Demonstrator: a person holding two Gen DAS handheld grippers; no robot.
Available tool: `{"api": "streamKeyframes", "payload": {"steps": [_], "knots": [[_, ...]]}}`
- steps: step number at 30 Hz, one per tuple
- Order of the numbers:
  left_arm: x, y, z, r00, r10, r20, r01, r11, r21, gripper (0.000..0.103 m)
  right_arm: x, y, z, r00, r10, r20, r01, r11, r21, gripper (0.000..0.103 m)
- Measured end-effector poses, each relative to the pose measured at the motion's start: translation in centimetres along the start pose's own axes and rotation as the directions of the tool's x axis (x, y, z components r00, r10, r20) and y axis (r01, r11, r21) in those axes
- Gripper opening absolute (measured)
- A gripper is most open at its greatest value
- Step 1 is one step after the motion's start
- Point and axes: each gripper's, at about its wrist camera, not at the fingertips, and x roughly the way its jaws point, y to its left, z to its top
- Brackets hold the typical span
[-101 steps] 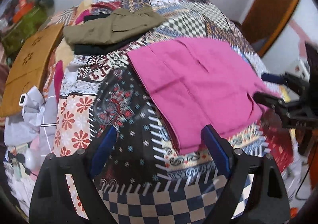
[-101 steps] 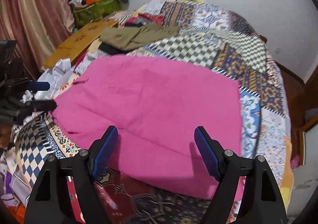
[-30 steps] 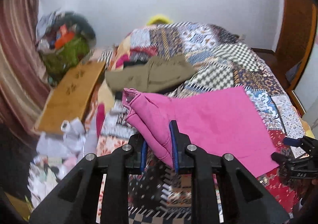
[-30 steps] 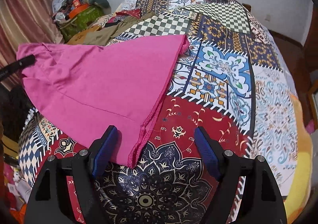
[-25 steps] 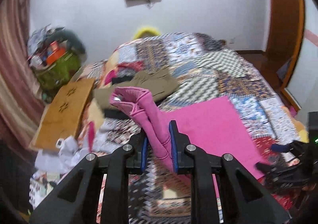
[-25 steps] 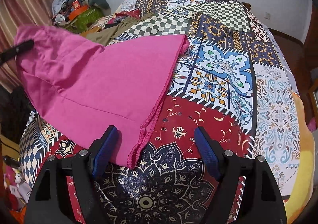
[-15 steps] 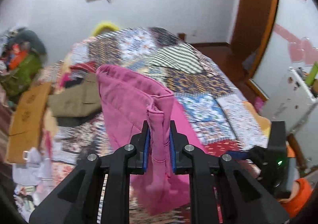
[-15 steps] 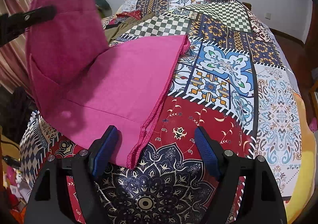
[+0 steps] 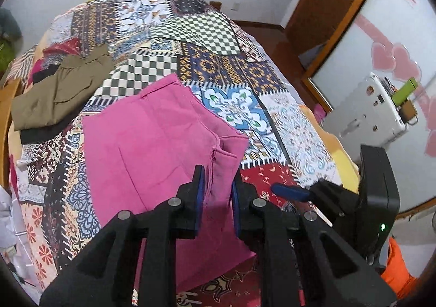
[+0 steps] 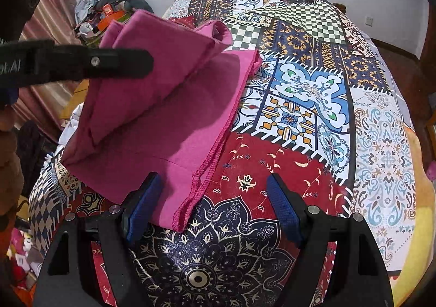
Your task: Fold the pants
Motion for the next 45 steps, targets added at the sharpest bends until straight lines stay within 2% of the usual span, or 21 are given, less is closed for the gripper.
{"api": "streamKeyframes", "payload": {"steps": [3,5,8,11,15,18,20,23,27,29,31,32,35,42,45], "knots": [[-0.4,-0.3,-0.1,1.000,-0.022,-0.008,0.023,0.999,0.033,0.024,0.0,0.0,0.0,1.000,-0.001,0.000,0.001,1.000,0.001,0.076],[-1.2,-0.3,-0.1,1.000,-0.017,0.011,0.016,0.999,0.046,0.037,-0.1,0.0,0.0,1.000,-0.002,0.000,0.002,1.000,0.006,0.076],[-2.5,0.6,0.3,0.999,0.006,0.054,-0.008,0.998,0.054,0.048,-0.3,0.1,0.0,1.000,-0.003,0.001,0.003,1.000,0.007,0.076],[-3.0,2.4,1.3,0.993,0.076,0.087,-0.080,0.996,0.044,0.055,-0.7,0.2,0.0,1.000,0.001,0.006,-0.001,1.000,0.003,0.076],[-2.5,6.4,3.4,0.974,0.202,0.106,-0.203,0.979,-0.001,0.064,-1.2,0.1,0.0,1.000,-0.012,0.015,0.012,1.000,-0.003,0.076],[-1.2,9.7,5.1,0.956,0.283,0.079,-0.281,0.959,-0.028,0.066,-1.4,0.0,0.1,1.000,-0.016,0.022,0.016,1.000,0.003,0.076],[0.5,12.2,6.6,0.949,0.313,0.035,-0.311,0.949,-0.041,0.066,-1.4,-0.3,0.2,0.999,-0.019,0.026,0.018,1.000,0.014,0.076],[3.3,14.7,8.0,0.942,0.335,-0.021,-0.335,0.940,-0.057,0.066,-1.4,-0.8,0.4,0.999,-0.024,0.028,0.023,0.999,0.027,0.076],[7.7,16.5,9.1,0.939,0.327,-0.109,-0.334,0.941,-0.052,0.066,-1.1,-1.5,0.6,0.999,-0.048,0.021,0.047,0.998,0.042,0.076],[9.6,16.8,8.9,0.928,0.337,-0.158,-0.343,0.939,-0.011,0.066,-1.0,-1.8,0.7,0.998,-0.057,0.015,0.056,0.997,0.048,0.076],[11.3,16.7,8.0,0.906,0.376,-0.196,-0.373,0.926,0.051,0.069,-1.0,-2.1,0.8,0.998,-0.069,0.010,0.068,0.996,0.051,0.076],[11.9,16.7,7.3,0.888,0.410,-0.207,-0.400,0.912,0.088,0.073,-1.0,-2.3,0.9,0.997,-0.074,0.009,0.074,0.996,0.053,0.076],[10.7,15.9,5.7,0.858,0.495,-0.133,-0.476,0.866,0.153,0.079,-1.2,-2.6,1.0,0.996,-0.088,0.012,0.087,0.994,0.061,0.076],[6.2,16.7,1.2,0.856,0.492,-0.155,-0.474,0.869,0.140,0.079,-3.1,-2.7,0.9,0.992,-0.115,0.048,0.111,0.991,0.074,0.076],[4.1,17.4,-1.1,0.860,0.482,-0.164,-0.473,0.876,0.094,0.079,-4.0,-2.3,0.9,0.991,-0.118,0.070,0.113,0.991,0.076,0.076]]}}
